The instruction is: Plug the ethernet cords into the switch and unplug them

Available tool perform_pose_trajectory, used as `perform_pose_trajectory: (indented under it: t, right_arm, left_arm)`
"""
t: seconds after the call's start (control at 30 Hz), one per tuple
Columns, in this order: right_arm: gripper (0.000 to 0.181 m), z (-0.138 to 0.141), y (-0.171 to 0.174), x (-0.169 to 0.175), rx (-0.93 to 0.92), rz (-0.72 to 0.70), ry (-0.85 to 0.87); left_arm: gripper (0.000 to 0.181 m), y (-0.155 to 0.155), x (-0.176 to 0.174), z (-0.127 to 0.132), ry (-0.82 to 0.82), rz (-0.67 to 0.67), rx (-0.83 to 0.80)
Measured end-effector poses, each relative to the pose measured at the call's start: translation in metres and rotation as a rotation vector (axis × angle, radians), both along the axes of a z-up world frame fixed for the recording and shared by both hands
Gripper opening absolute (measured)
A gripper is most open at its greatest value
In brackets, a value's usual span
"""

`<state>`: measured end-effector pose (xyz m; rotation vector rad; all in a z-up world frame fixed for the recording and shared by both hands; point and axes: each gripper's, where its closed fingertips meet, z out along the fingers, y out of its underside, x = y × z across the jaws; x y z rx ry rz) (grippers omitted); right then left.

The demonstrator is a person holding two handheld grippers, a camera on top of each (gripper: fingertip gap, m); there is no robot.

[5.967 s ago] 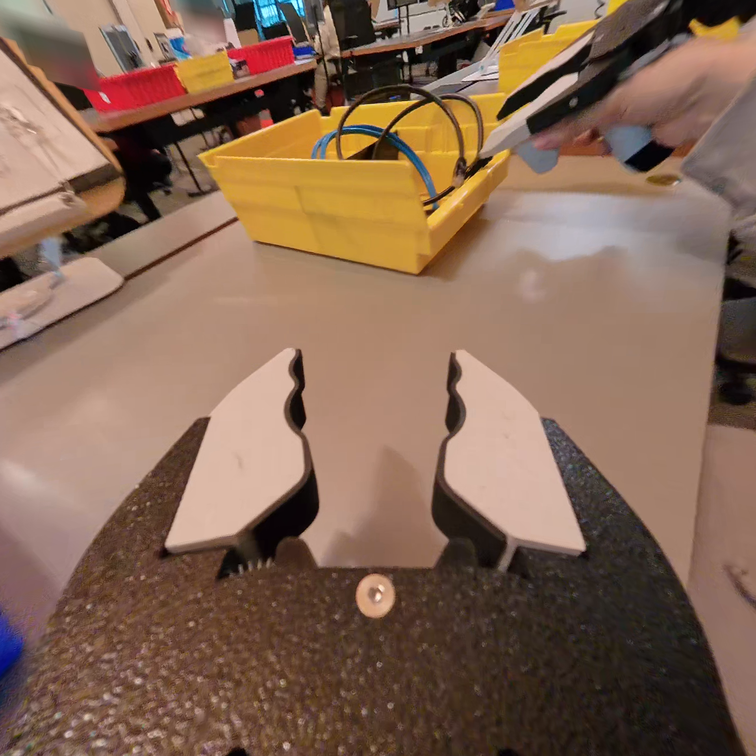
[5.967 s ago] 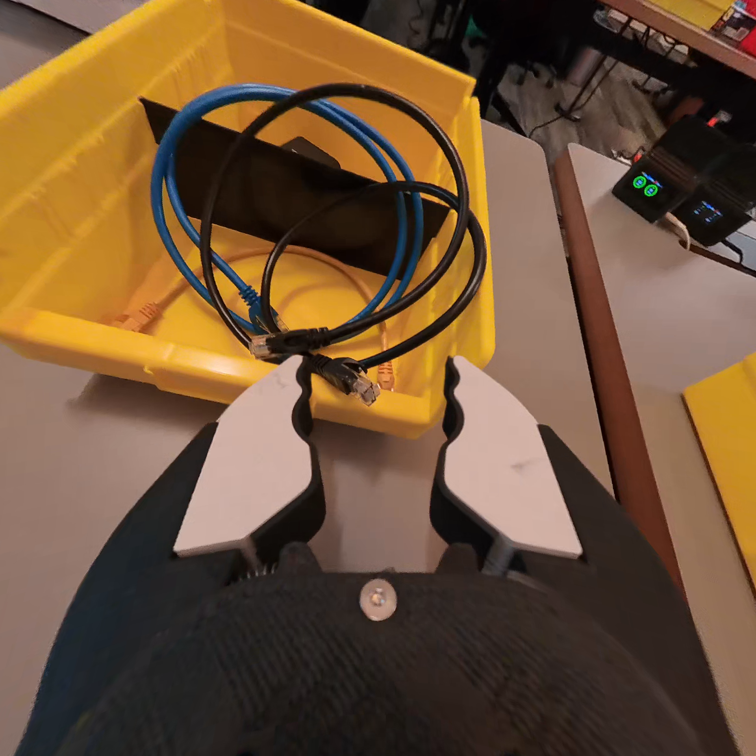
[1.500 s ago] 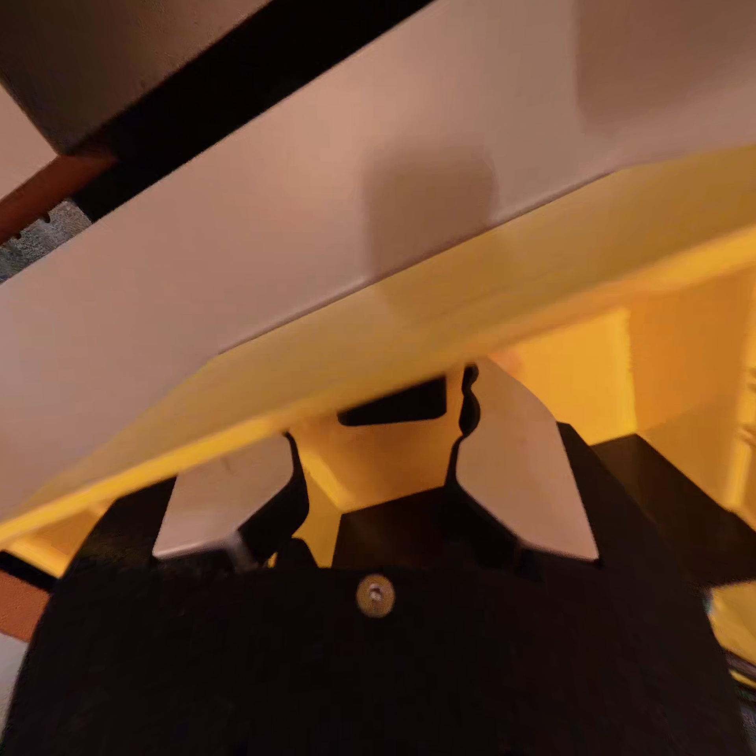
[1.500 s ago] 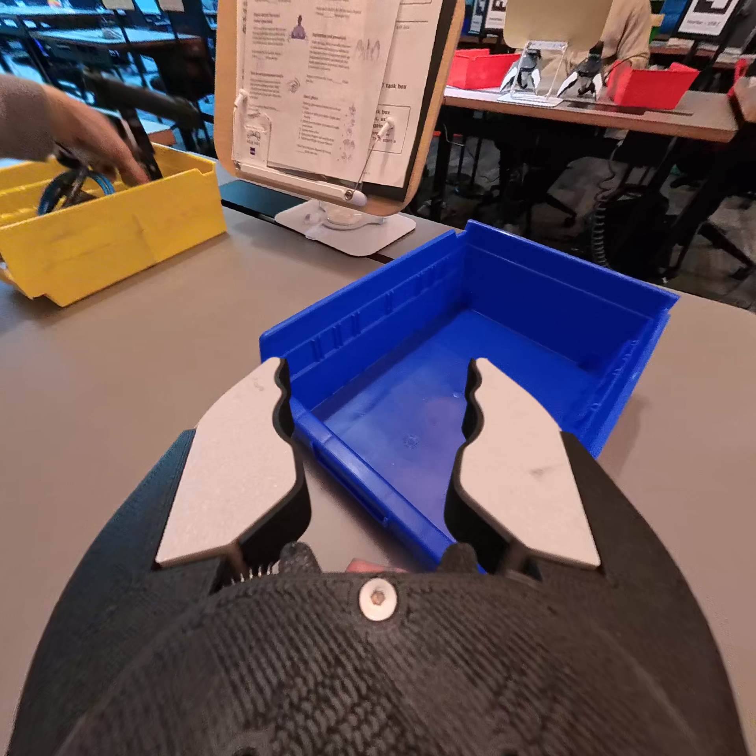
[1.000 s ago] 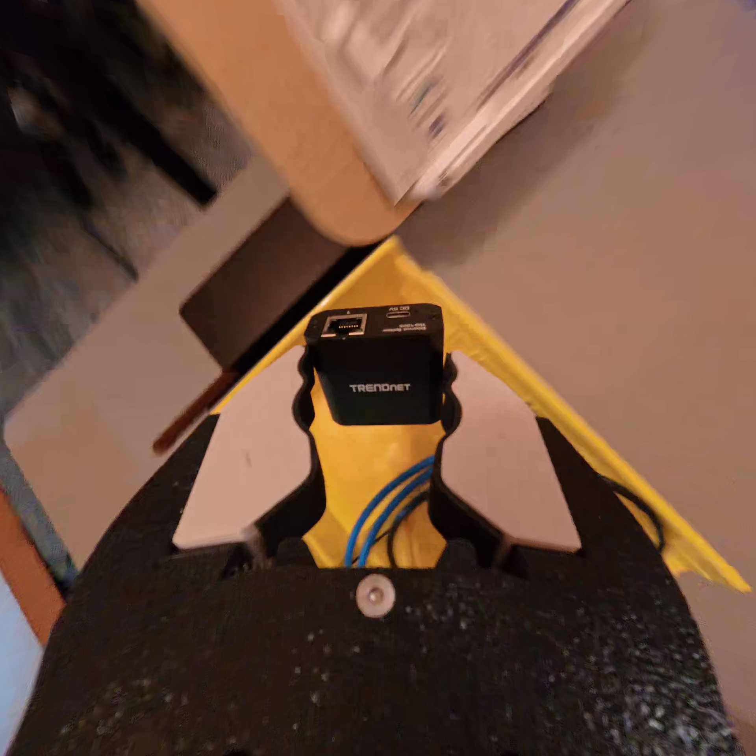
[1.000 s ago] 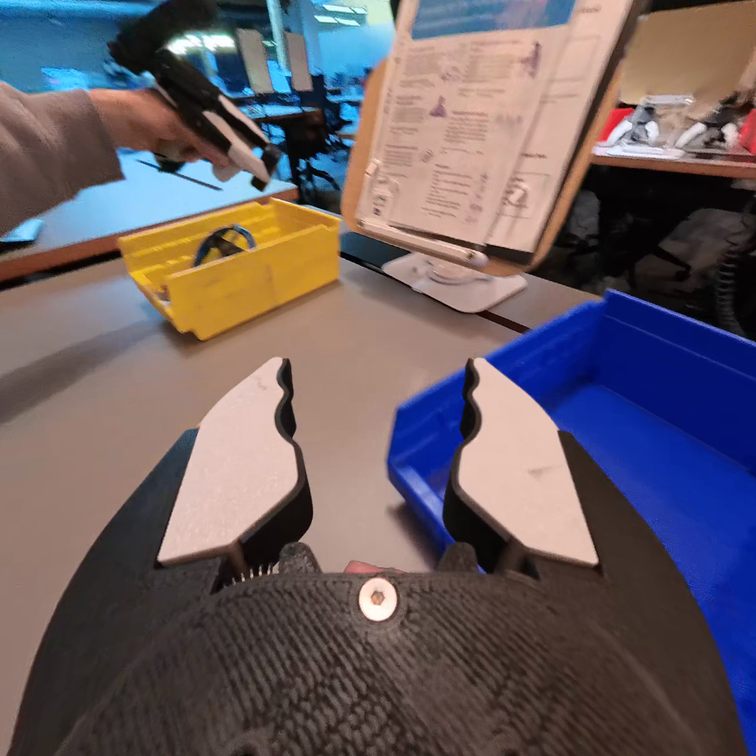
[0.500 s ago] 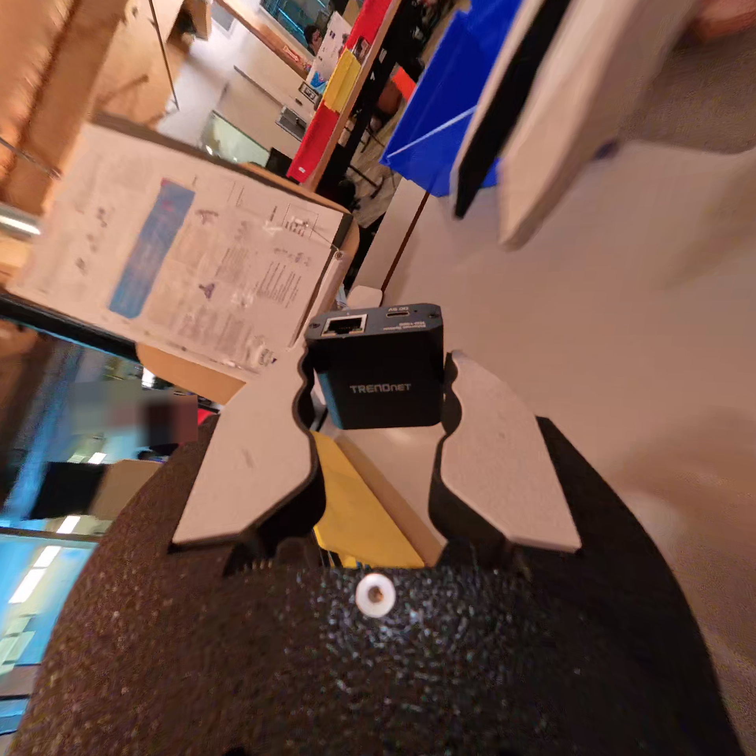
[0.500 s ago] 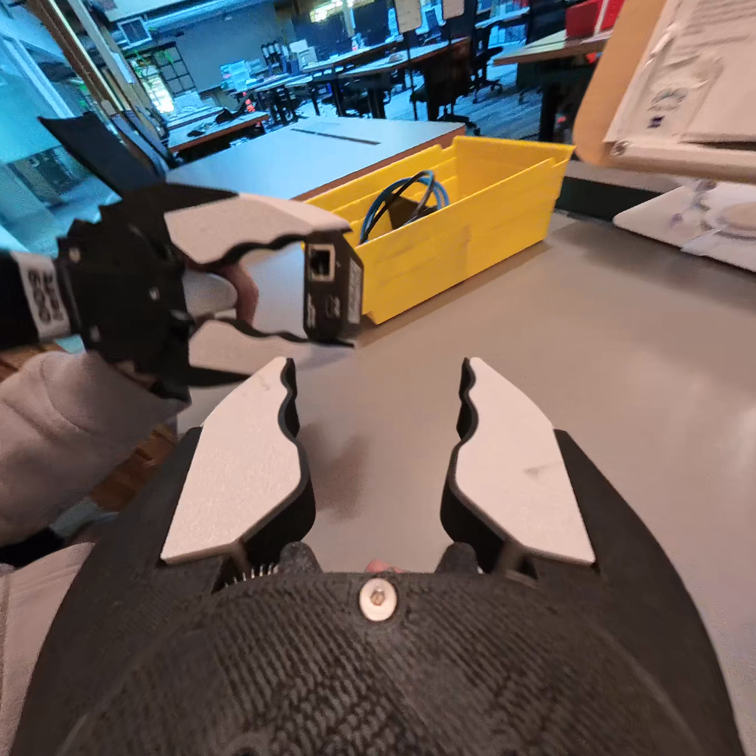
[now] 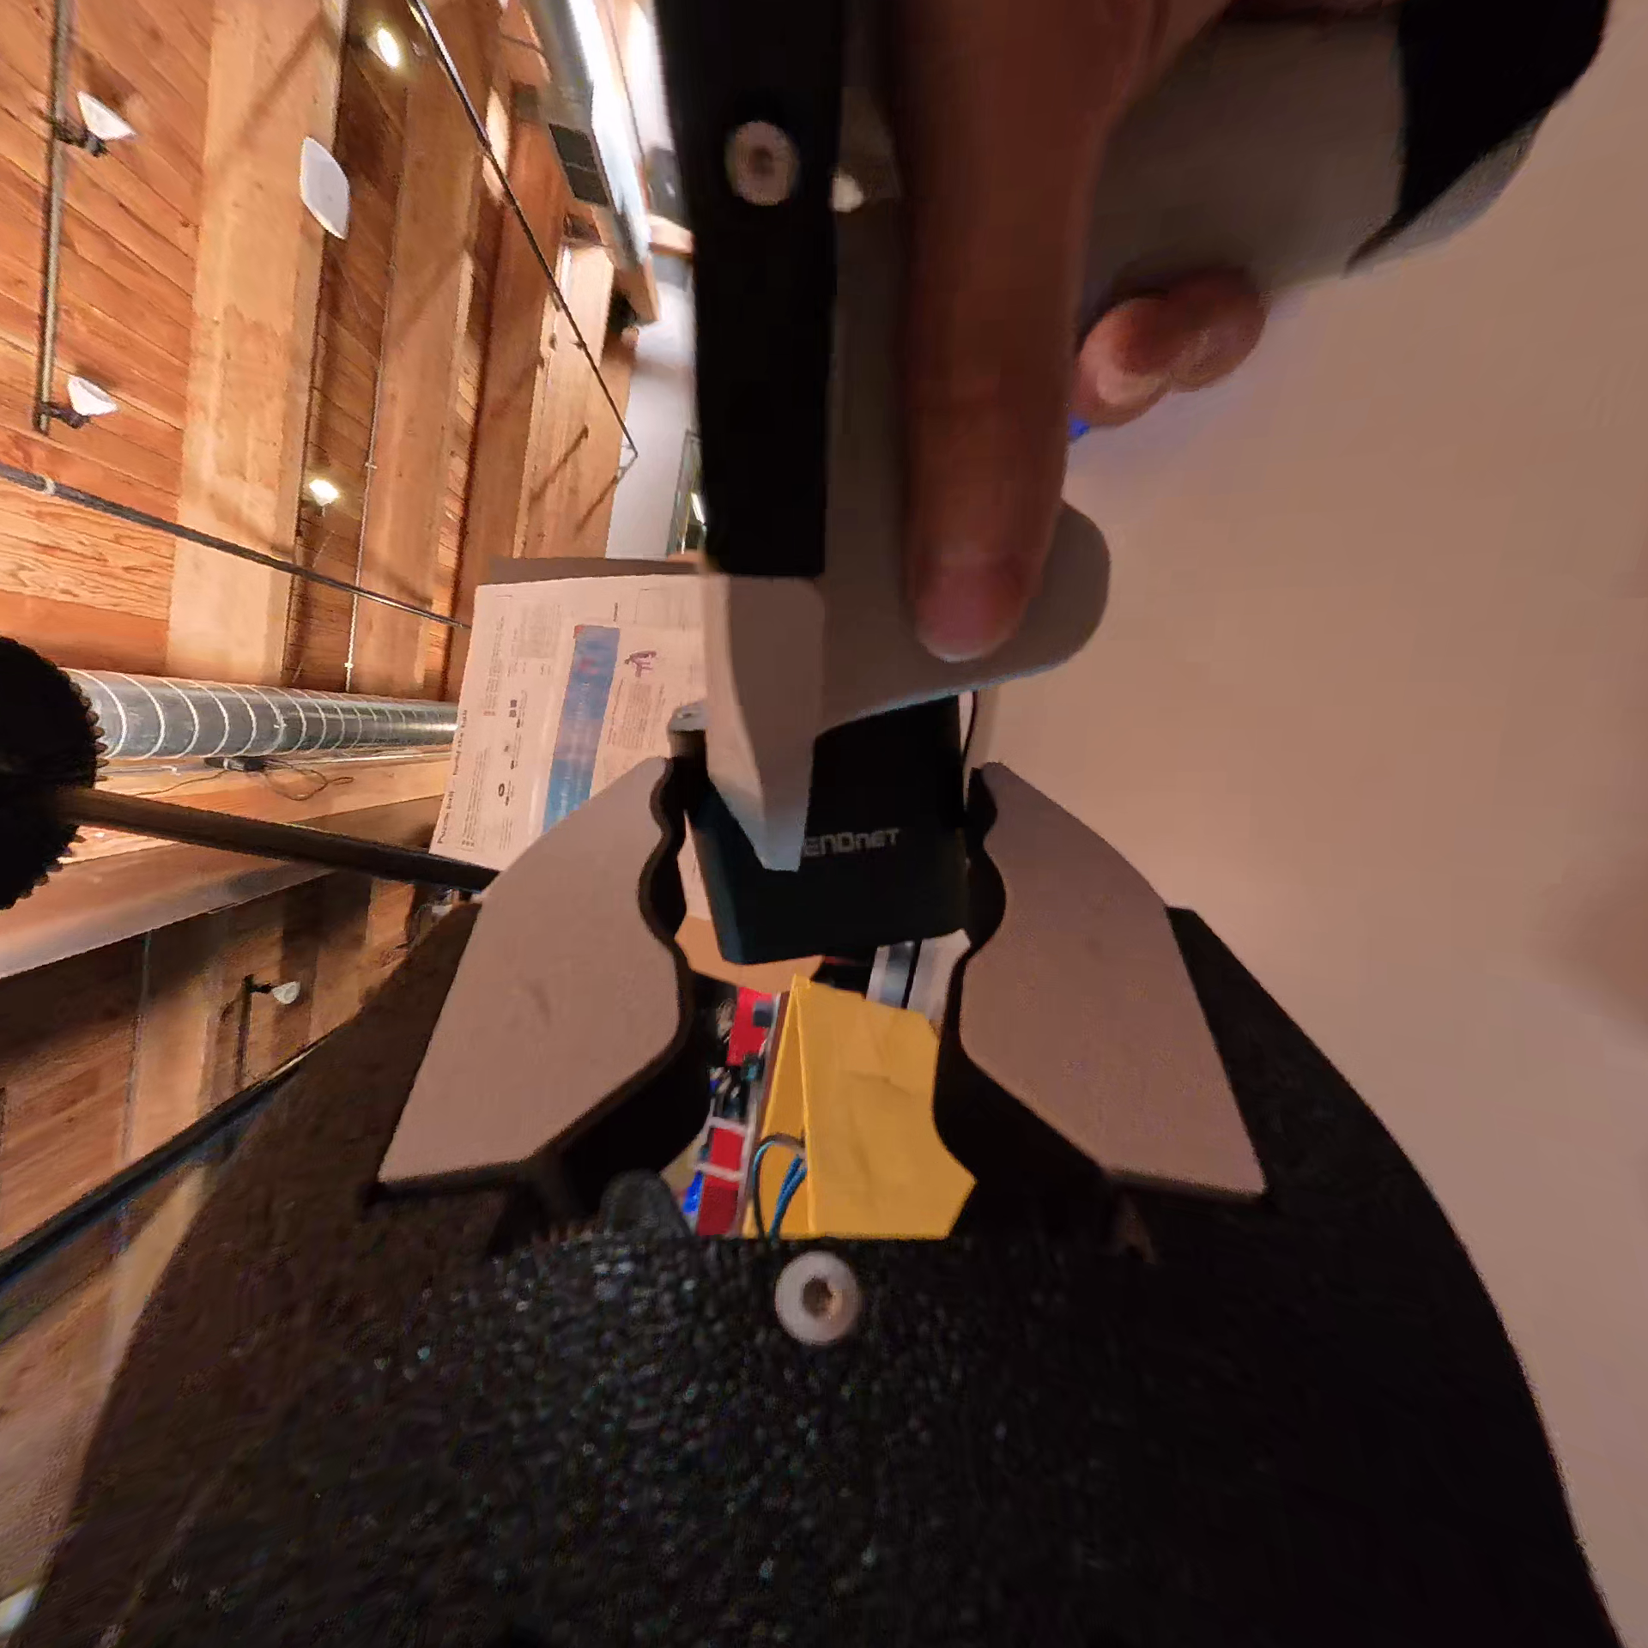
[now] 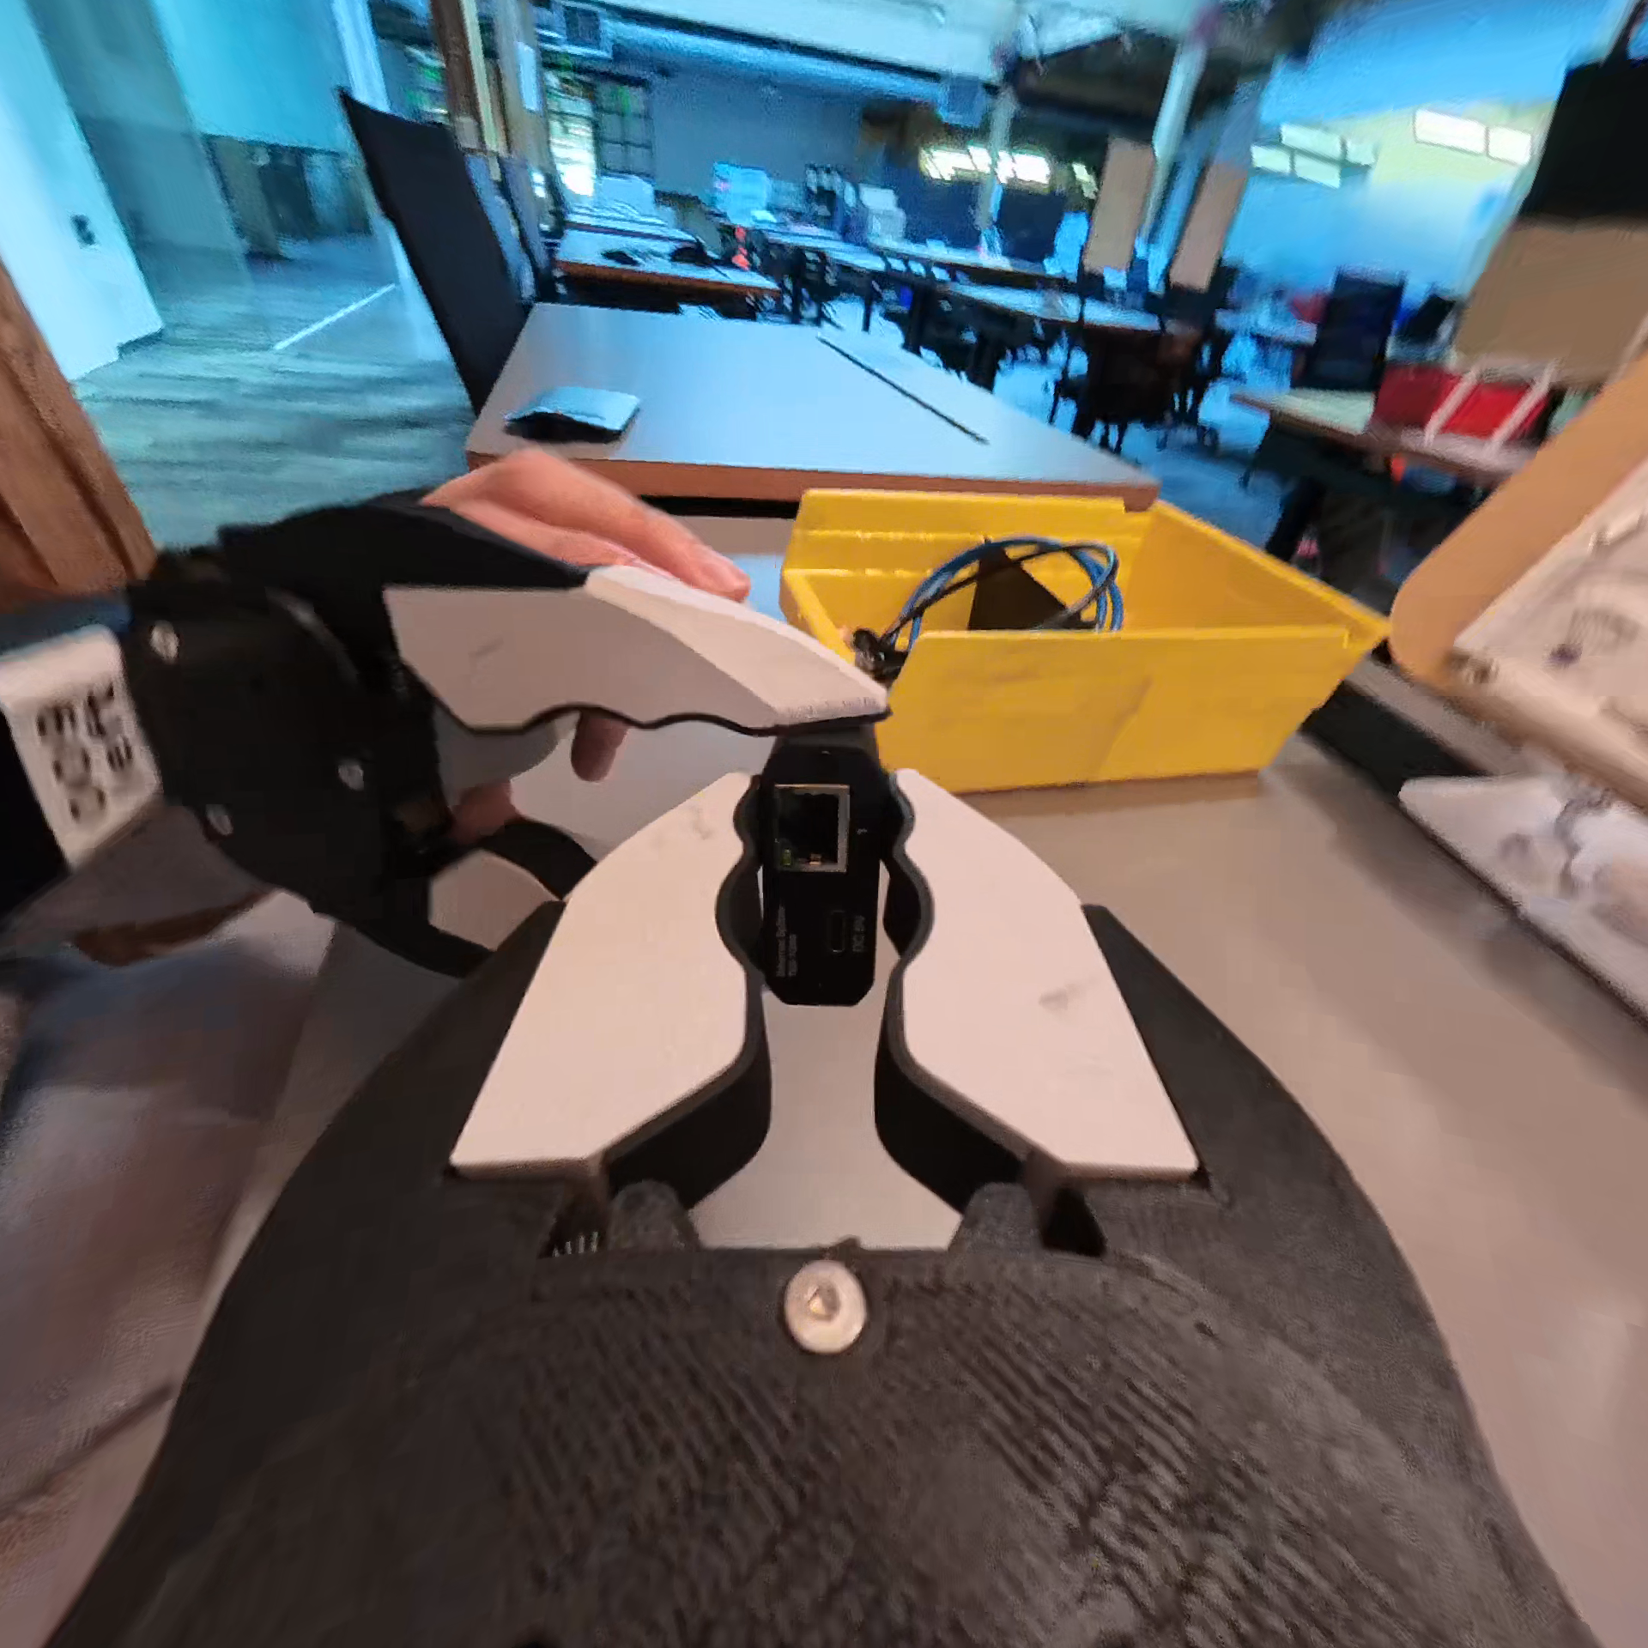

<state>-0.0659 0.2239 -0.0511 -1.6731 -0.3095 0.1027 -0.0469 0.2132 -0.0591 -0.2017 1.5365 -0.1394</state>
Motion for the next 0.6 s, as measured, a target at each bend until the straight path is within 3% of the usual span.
perform_pose_trajectory:
  t: [0.07, 0.1, 0.2, 0.27, 0.33, 0.47, 0.6]
  right_arm:
    - [0.024, 0.003, -0.004, 0.011, 0.042, -0.022, -0.125]
    - [0.024, 0.005, -0.007, 0.020, 0.055, -0.044, -0.191]
    - [0.024, 0.025, -0.028, 0.014, 0.254, 0.066, -0.422]
    - [0.024, 0.038, -0.043, -0.005, 0.353, 0.196, -0.431]
    - [0.024, 0.043, -0.048, -0.020, 0.395, 0.247, -0.474]
    - [0.024, 0.020, -0.043, -0.039, 0.292, 0.313, -0.668]
    - [0.024, 0.011, -0.044, -0.055, 0.273, 0.400, -0.658]
  left_arm:
    - [0.056, -0.004, -0.006, 0.004, 0.024, -0.075, -0.160]
    - [0.063, -0.003, -0.009, 0.007, 0.053, -0.119, -0.308]
    - [0.071, -0.011, -0.023, 0.011, 0.313, -0.335, -0.992]
    - [0.097, -0.013, -0.028, 0.016, 0.510, -0.467, -1.470]
    - [0.097, -0.015, -0.037, 0.020, 0.657, -0.618, -1.745]
    - [0.095, -0.035, -0.054, 0.015, 0.915, -0.820, -1.904]
    - [0.076, -0.049, -0.062, 0.013, 1.039, -0.931, -1.926]
